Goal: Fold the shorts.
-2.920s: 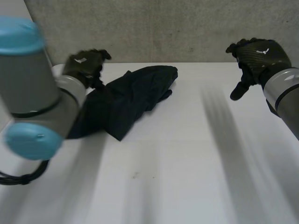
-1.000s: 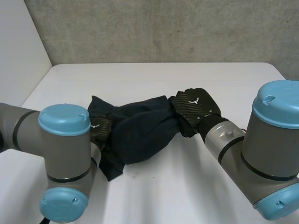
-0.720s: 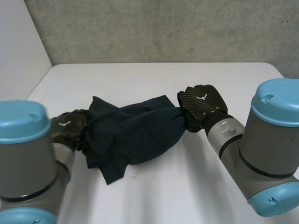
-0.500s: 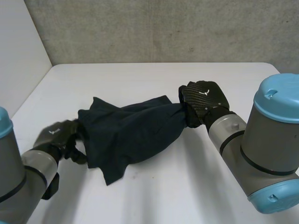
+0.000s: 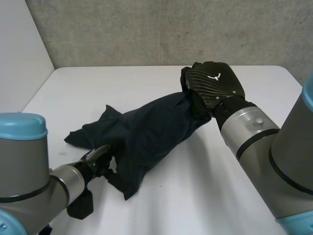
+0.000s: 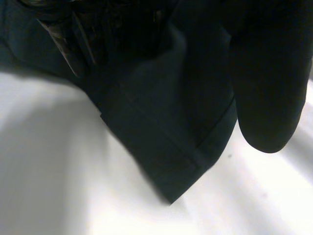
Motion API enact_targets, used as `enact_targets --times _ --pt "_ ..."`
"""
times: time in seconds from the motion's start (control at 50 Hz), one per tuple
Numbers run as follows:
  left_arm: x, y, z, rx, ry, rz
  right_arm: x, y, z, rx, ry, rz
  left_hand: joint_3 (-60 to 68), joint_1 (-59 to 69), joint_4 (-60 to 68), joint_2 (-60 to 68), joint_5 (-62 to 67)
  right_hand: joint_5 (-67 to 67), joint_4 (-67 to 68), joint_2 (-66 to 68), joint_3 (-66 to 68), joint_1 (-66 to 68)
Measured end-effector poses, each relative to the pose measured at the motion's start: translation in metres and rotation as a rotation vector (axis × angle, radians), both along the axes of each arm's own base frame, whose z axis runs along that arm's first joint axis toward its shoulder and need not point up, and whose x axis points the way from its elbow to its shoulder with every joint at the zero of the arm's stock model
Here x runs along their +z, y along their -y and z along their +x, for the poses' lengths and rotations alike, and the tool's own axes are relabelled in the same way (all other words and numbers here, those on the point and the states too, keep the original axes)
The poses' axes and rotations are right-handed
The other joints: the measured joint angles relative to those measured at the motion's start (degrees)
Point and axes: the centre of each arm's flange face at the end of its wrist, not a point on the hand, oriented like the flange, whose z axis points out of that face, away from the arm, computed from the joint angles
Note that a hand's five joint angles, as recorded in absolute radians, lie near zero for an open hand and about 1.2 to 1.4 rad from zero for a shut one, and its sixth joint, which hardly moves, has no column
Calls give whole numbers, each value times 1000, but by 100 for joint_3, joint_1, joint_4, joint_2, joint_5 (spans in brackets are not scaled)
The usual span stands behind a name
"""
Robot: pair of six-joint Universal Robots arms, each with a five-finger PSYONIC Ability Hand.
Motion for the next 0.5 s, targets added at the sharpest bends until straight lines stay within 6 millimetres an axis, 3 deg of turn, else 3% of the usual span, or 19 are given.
enact_targets --times 0.22,0.36,0.4,0.42,0.5 --pt "-11 -3 -30 -19 -42 -26 3 -19 7 50 10 -1 0 0 0 0 1 0 18 0 57 0" --pt "-17 -2 -38 4 -10 -42 3 -22 8 58 14 -1 12 25 21 31 13 0 18 0 57 0" --pt "-18 0 -38 23 4 -50 4 -22 8 58 16 -3 324 454 404 457 370 0 18 0 57 0" --pt "-20 2 -38 42 16 -58 5 -23 8 58 18 -5 1395 1585 1484 1504 1437 0 18 0 57 0" --pt "-23 8 -38 95 48 -91 8 -23 7 56 25 -12 3854 4160 3932 4079 3820 0 18 0 57 0"
